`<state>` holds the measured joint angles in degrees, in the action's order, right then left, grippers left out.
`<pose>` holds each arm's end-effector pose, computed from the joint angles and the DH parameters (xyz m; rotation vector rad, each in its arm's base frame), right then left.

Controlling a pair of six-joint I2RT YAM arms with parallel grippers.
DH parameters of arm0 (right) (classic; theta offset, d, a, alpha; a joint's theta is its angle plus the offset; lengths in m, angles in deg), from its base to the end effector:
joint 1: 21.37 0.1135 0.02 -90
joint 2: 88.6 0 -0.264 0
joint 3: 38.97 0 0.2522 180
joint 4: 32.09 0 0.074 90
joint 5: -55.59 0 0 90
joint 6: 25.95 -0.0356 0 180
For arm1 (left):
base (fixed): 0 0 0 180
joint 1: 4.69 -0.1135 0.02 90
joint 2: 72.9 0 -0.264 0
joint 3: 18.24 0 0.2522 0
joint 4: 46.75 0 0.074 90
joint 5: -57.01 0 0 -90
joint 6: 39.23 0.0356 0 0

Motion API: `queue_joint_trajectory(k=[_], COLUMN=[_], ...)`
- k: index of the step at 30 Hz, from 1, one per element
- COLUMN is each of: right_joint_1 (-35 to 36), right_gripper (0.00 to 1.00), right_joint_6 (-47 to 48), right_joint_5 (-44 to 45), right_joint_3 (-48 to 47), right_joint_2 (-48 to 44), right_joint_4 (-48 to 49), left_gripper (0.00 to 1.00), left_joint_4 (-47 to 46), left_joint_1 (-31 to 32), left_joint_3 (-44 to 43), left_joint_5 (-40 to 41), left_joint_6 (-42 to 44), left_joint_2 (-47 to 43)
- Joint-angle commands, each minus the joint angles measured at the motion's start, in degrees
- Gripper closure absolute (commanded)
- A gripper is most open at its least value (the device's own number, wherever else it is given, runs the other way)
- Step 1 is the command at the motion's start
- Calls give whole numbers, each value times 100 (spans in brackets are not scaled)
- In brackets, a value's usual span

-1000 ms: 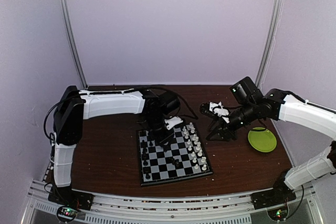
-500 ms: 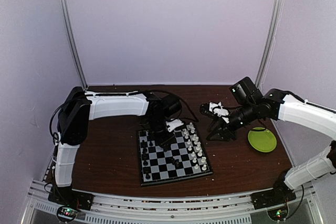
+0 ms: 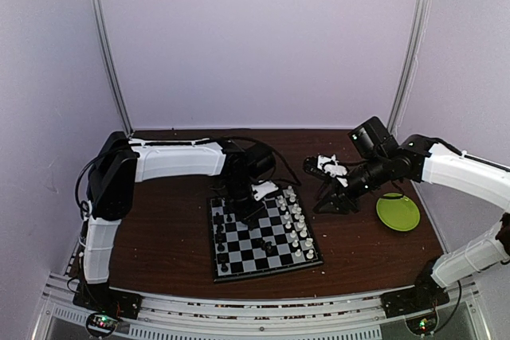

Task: Set up the chess pieces on the board
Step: Pick up the pawn from the chess pile.

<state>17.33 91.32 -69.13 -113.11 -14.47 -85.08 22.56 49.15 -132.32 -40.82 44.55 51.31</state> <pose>0.1919 0.1798 0.2850 -1.5394 1.9037 0.8386 0.2538 -0.3555 0.1800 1.2423 2.7678 -0.3201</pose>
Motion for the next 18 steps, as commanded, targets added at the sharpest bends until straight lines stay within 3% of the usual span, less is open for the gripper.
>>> queue_joint_trajectory(k=[1, 11, 18], right_joint_1=[-38, -38, -47], right_gripper=[62, 62, 62], right_joint_6=[51, 62, 68], right_joint_5=[-70, -88, -88], right_joint_3=[-53, -58, -56], right_joint_2=[39, 49, 45], right_joint_4=[-33, -42, -50], left_gripper=[83, 77, 88], left_joint_4=[70, 175, 184], left_joint_1=[32, 56, 56], left_joint_3=[-51, 12, -23], left_joint_5=[32, 95, -8], left_joint_6=[85, 83, 89], left_joint_2=[48, -30, 0])
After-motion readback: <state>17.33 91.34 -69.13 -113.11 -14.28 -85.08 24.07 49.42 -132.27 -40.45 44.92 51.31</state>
